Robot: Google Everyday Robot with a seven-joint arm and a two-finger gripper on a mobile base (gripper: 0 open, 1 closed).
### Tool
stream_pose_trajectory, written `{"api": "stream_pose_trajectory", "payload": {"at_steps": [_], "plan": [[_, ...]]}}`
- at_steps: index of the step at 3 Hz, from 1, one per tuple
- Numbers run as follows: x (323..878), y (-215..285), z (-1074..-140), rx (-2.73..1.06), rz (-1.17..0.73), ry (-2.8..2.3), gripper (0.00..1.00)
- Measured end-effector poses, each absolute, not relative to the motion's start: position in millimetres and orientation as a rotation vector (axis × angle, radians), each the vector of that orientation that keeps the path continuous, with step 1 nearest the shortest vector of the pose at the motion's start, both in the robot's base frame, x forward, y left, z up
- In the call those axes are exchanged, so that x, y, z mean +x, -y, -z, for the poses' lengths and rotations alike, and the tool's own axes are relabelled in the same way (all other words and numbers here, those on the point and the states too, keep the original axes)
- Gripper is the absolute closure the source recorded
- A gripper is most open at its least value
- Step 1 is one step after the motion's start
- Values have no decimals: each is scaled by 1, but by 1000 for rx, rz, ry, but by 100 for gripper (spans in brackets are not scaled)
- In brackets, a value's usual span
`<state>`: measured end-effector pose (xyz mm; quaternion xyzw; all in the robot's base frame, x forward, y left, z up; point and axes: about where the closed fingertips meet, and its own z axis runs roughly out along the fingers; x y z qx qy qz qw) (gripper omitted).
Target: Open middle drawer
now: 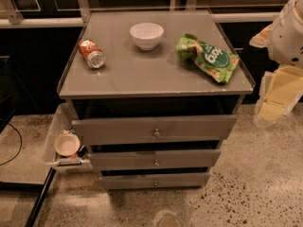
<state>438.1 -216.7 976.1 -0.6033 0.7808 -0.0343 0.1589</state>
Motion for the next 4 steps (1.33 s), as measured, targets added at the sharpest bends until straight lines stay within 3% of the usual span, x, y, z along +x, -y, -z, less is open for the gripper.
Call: {"api": "stream_pose_trajectory", "payload": {"at_steps": [4], "plan": [[426,227,-879,-1754,-62,-2237,0]]}}
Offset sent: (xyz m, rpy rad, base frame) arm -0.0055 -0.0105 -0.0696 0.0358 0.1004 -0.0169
